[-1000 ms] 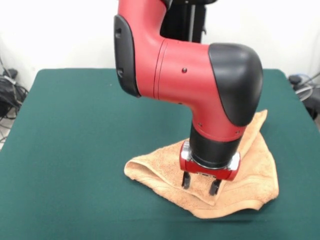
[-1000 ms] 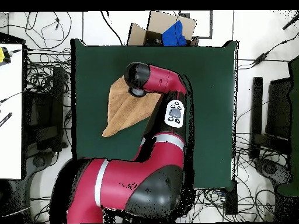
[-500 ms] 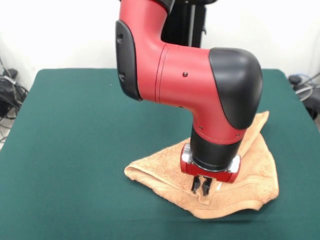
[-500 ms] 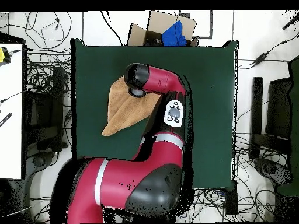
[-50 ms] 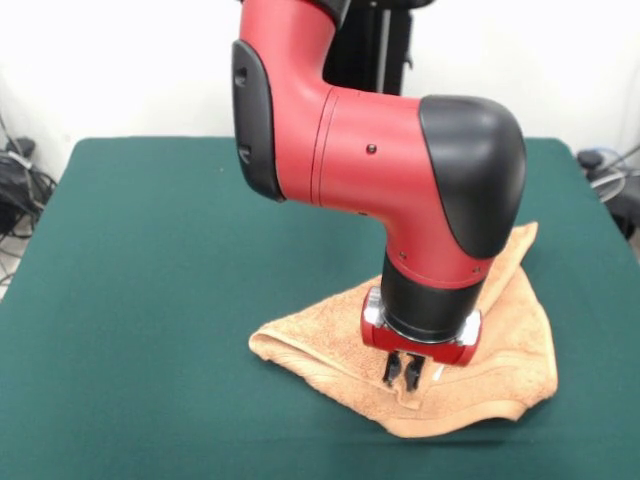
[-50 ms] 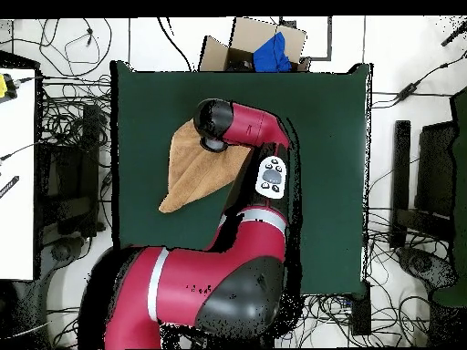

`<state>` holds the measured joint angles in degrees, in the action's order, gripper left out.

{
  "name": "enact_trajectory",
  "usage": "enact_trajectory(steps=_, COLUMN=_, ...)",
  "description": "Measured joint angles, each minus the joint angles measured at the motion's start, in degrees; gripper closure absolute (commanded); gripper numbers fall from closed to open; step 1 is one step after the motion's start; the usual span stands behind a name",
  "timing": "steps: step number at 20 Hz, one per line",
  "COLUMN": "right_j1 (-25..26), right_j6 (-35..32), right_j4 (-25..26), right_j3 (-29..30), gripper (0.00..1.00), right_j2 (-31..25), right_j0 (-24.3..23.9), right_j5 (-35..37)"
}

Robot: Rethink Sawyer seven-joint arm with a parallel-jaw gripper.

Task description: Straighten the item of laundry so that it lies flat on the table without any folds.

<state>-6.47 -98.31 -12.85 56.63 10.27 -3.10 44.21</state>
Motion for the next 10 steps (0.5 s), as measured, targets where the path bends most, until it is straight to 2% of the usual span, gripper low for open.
enact_trajectory(steps=10, right_j1=-0.9, right_j6=0.0, right_j4=0.0, right_j3=0.9, gripper=1.0, right_j2=0.0, right_j0=0.1, right_j5=0.0)
